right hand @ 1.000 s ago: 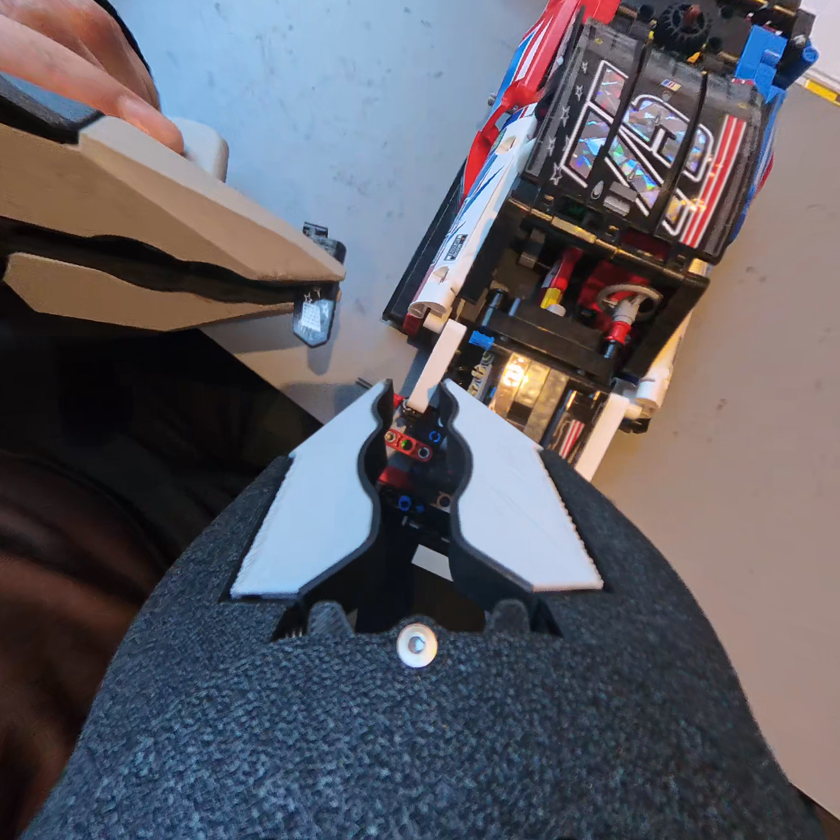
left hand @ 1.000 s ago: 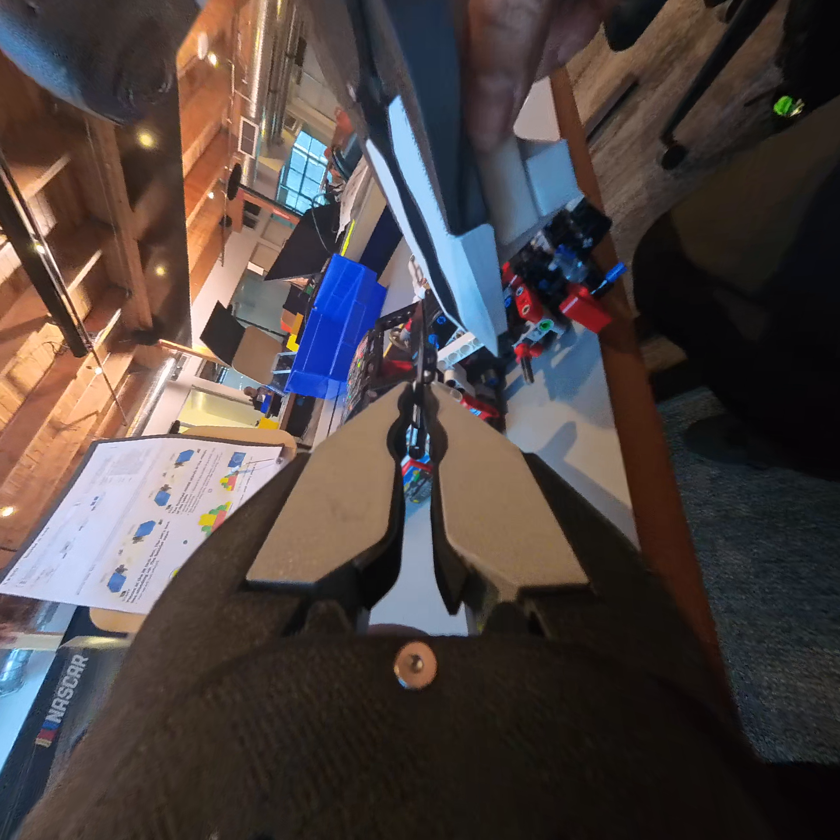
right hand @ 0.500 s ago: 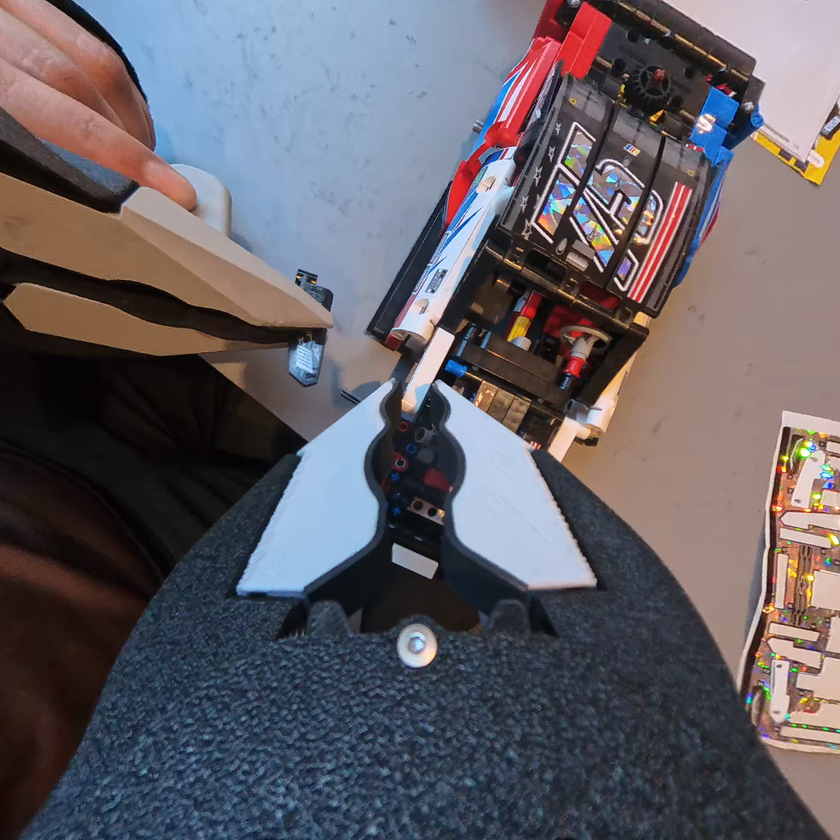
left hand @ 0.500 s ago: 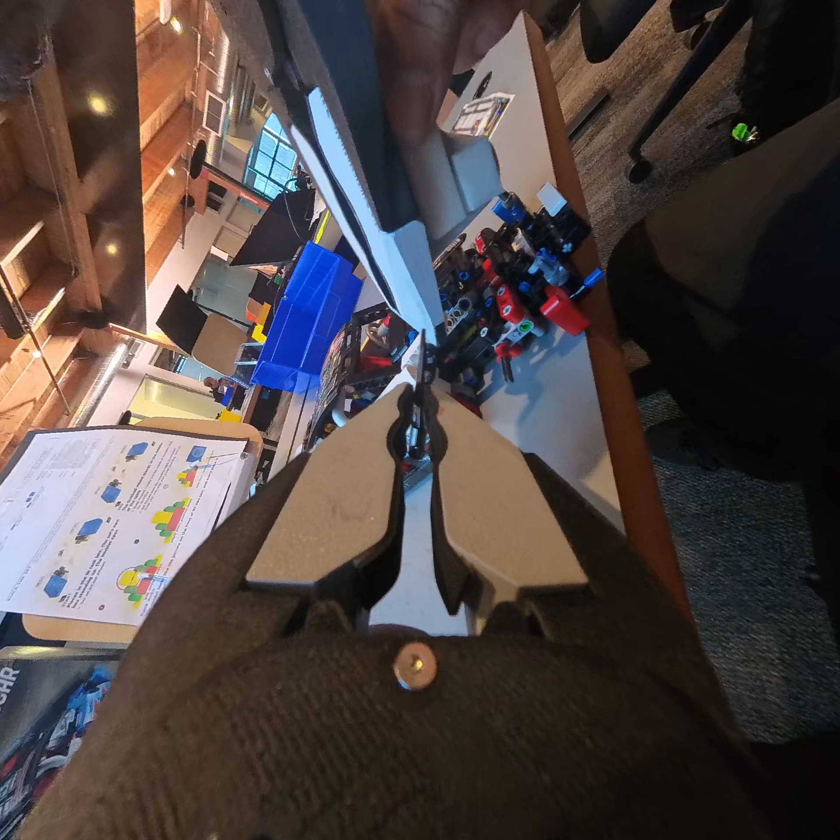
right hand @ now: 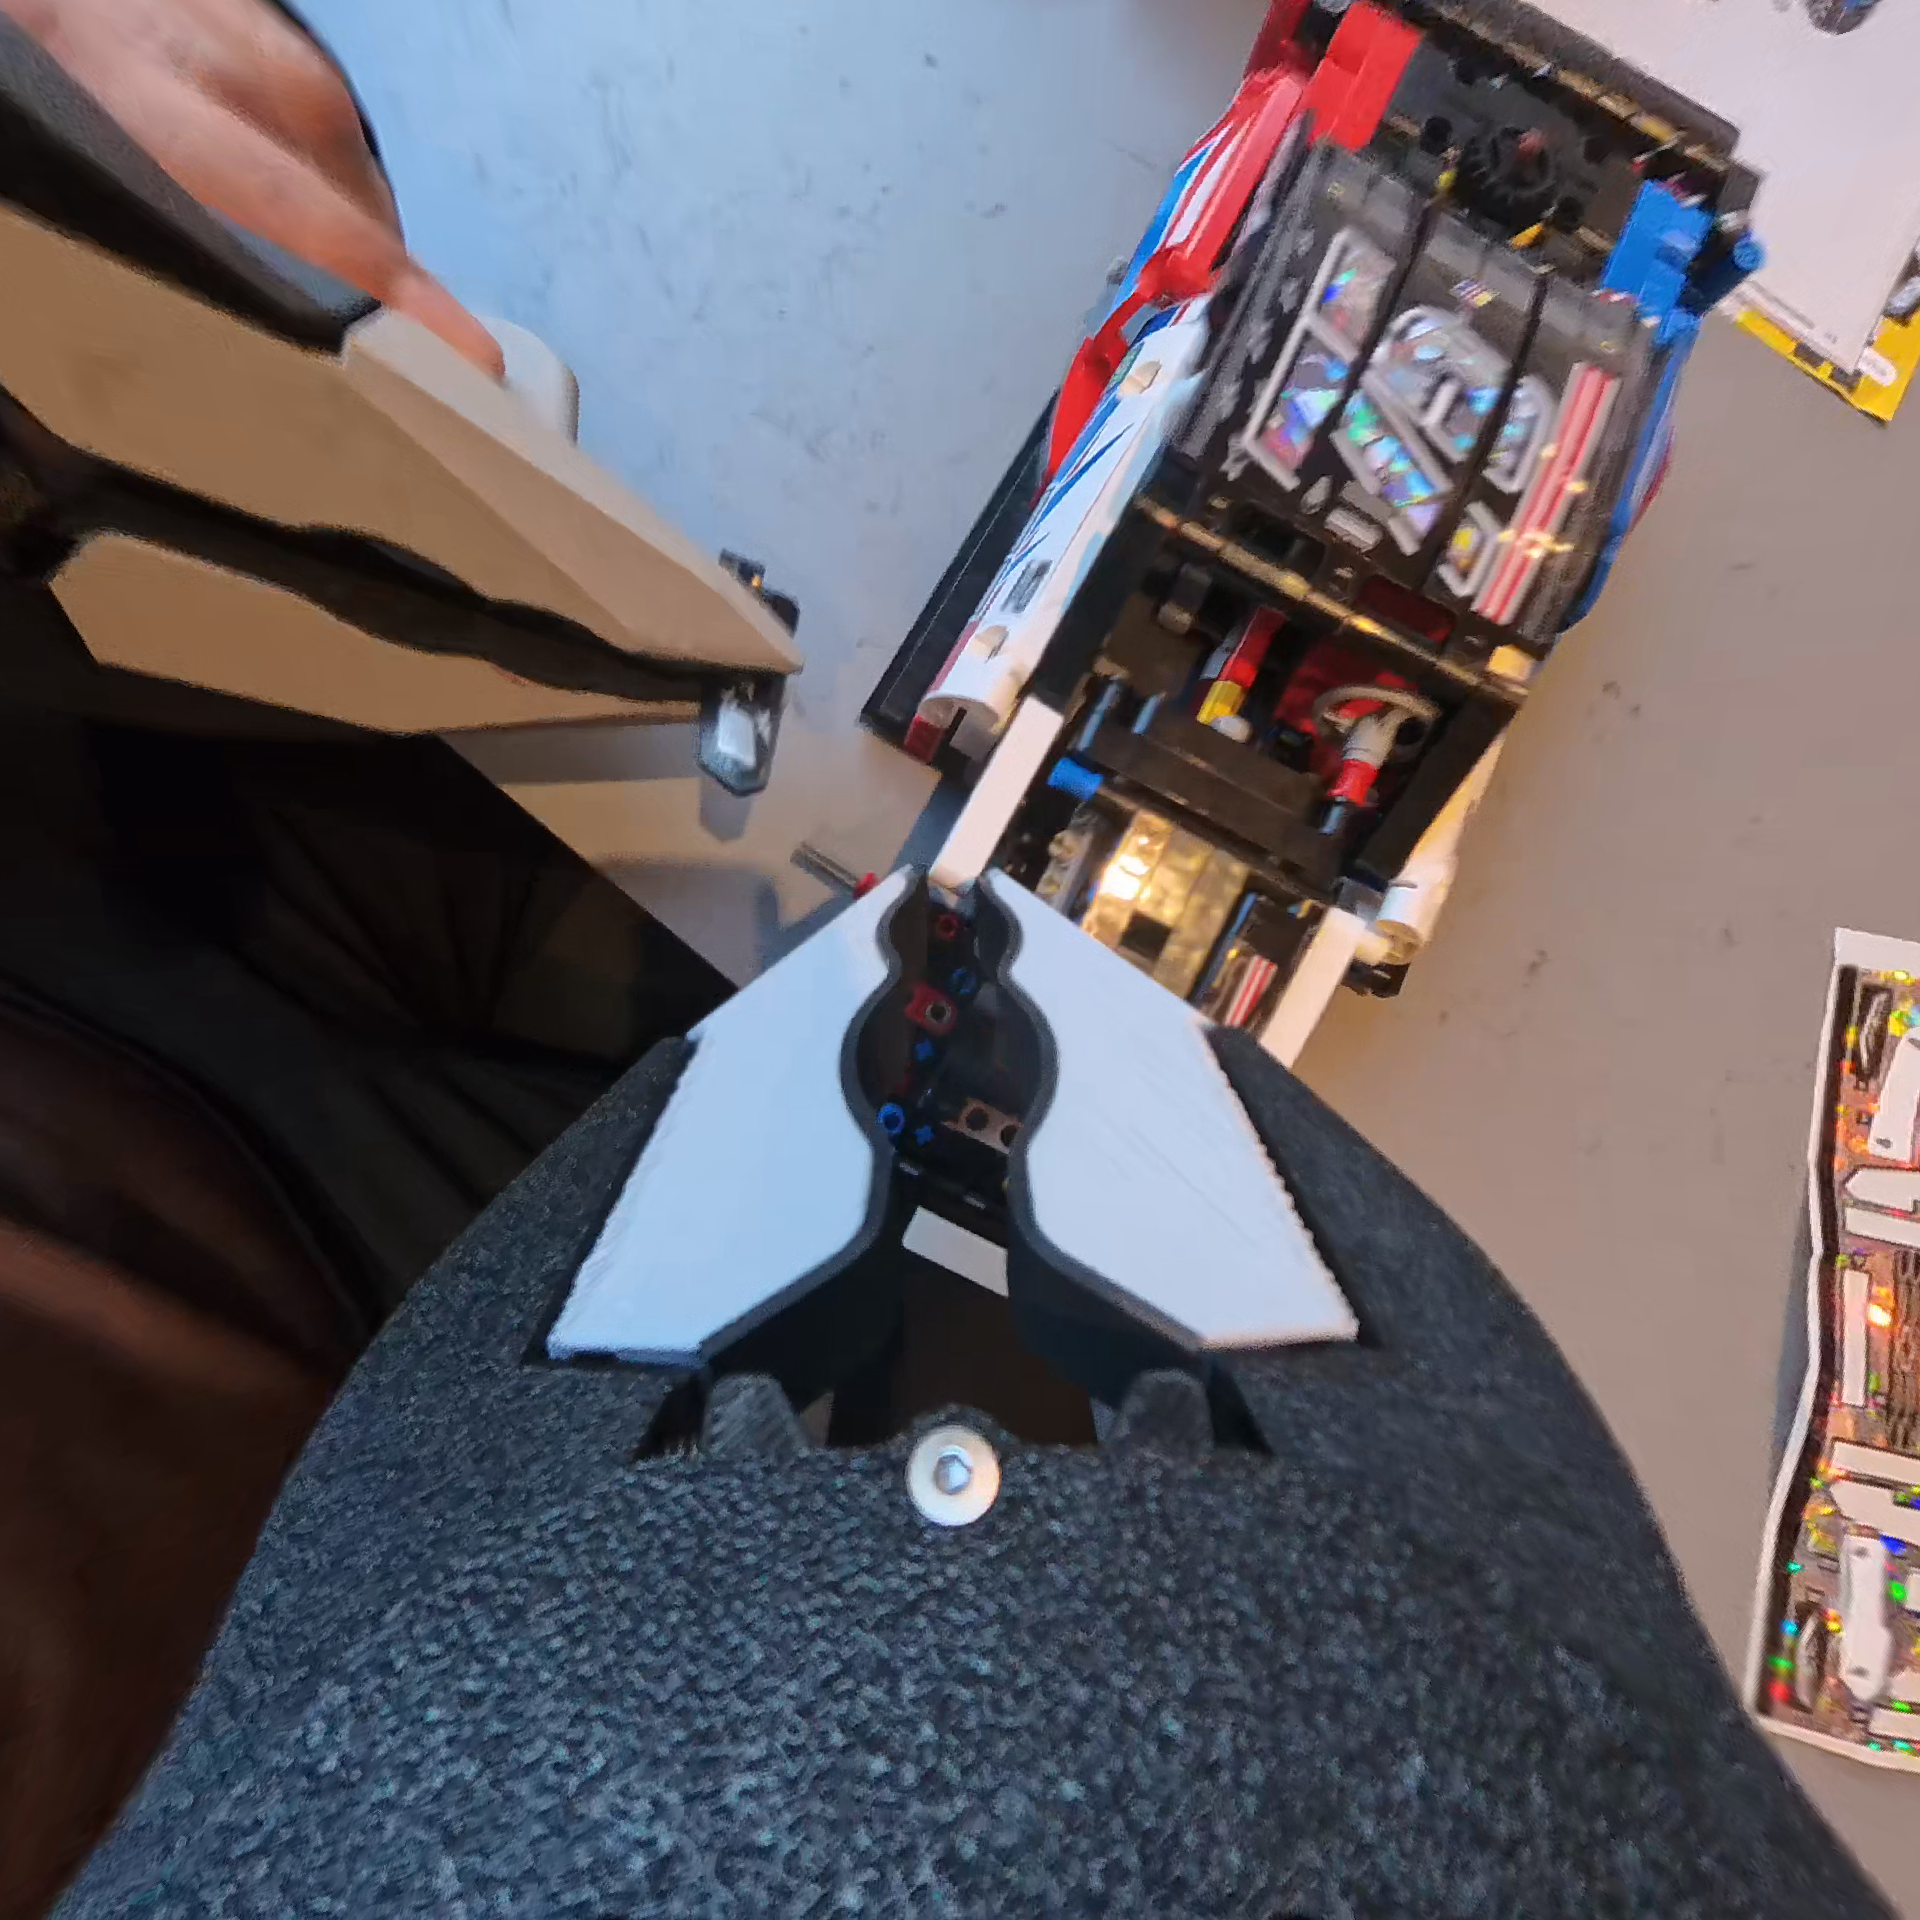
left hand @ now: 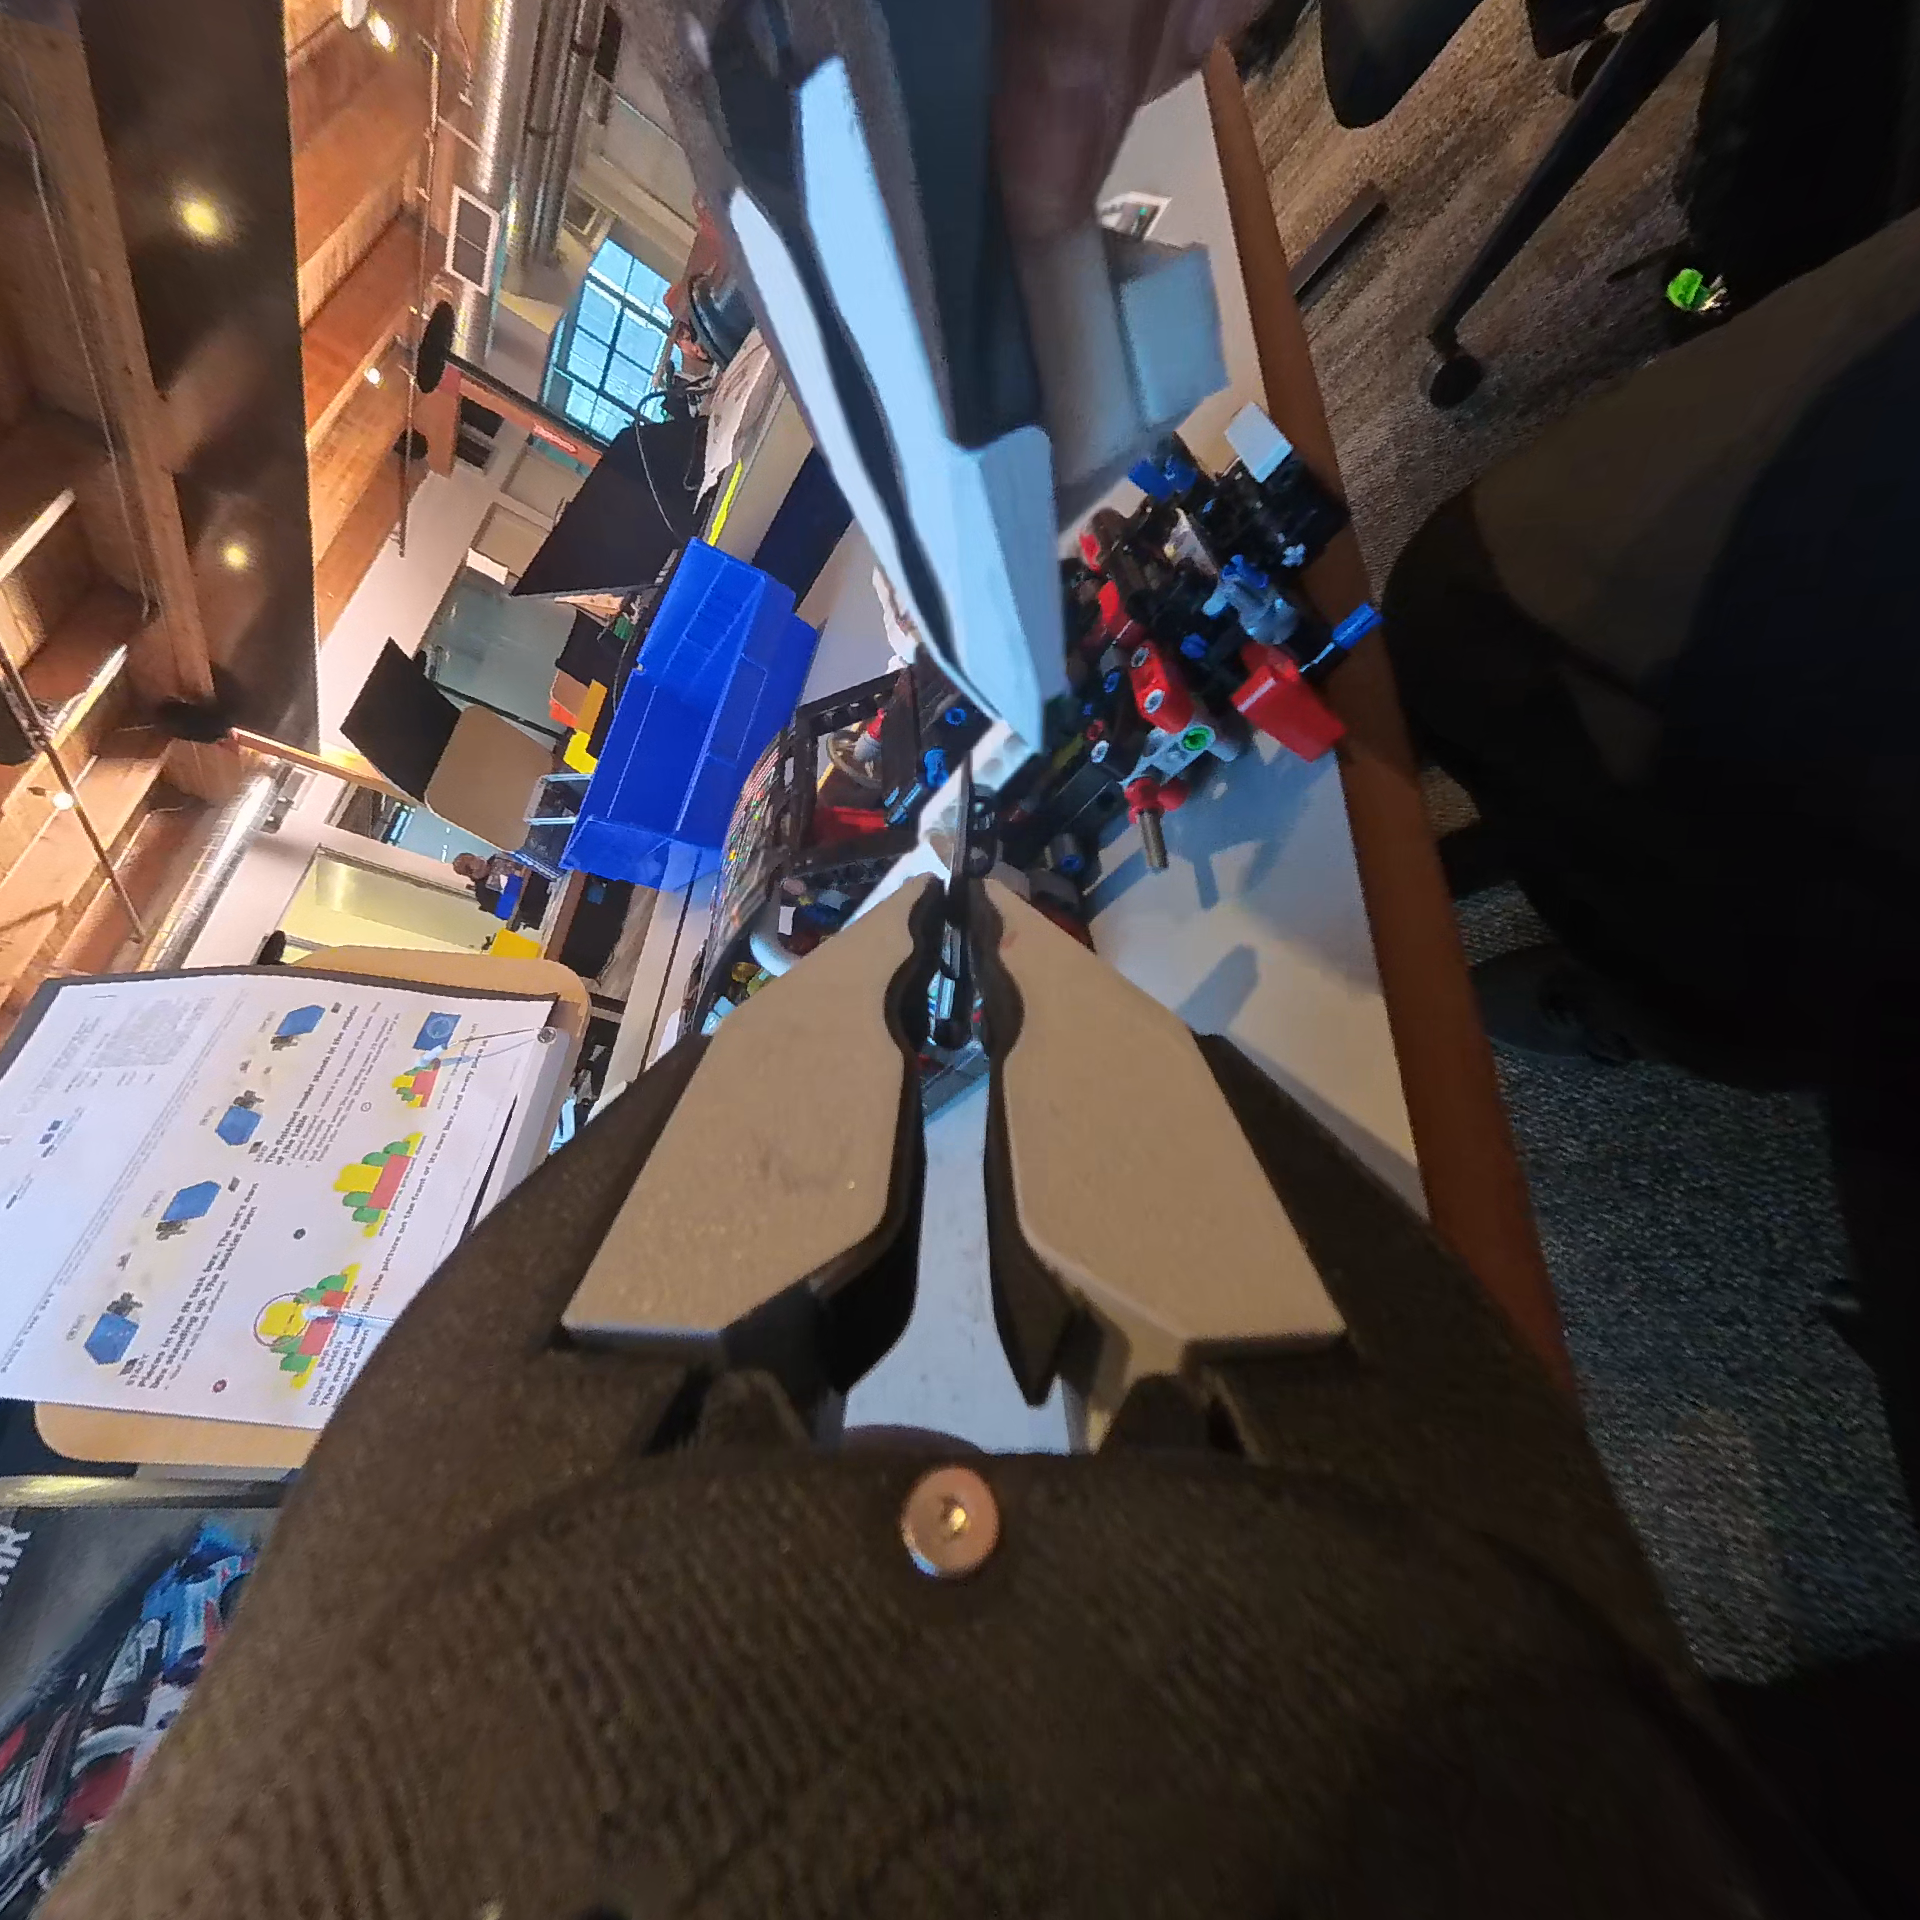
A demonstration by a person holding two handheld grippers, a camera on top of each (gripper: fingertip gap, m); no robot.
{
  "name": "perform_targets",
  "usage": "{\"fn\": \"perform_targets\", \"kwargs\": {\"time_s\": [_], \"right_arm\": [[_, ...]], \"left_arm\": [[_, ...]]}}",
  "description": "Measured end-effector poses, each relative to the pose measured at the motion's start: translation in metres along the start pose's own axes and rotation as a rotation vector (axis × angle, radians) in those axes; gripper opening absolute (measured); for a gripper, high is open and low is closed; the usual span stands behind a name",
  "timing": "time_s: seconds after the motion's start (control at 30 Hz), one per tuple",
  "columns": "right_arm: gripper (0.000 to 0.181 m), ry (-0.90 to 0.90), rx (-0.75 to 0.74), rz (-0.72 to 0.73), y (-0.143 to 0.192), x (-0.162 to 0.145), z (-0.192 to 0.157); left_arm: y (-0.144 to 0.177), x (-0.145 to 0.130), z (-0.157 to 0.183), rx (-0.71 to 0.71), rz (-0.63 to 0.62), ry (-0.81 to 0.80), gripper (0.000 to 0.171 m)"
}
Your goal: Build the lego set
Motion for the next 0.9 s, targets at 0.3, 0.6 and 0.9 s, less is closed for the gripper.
{"fn": "perform_targets", "kwargs": {"time_s": [0.3,0.6,0.9], "right_arm": [[0.004,0.085,0.003,-0.005,0.015,0.006,0.008],[0.0,0.142,0.111,-0.07,-0.001,0.005,0.005],[0.0,0.222,0.175,-0.085,-0.001,0.012,0.009]], "left_arm": [[0.0,0.0,0.0,0.001,-0.001,0.003,0.0],[0.0,0.0,0.0,-0.006,-0.001,0.004,0.0],[-0.001,0.001,0.0,-0.005,0.001,0.0,0.0]]}}
Point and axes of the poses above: each gripper's, where its closed fingertips meet, y back along the fingers, x out of its top, z = x × y across the jaws, the point moved 9 cm from there along y, back along the fingers, and after that the axes turned 12 degrees about y, right-handed, at the moved point
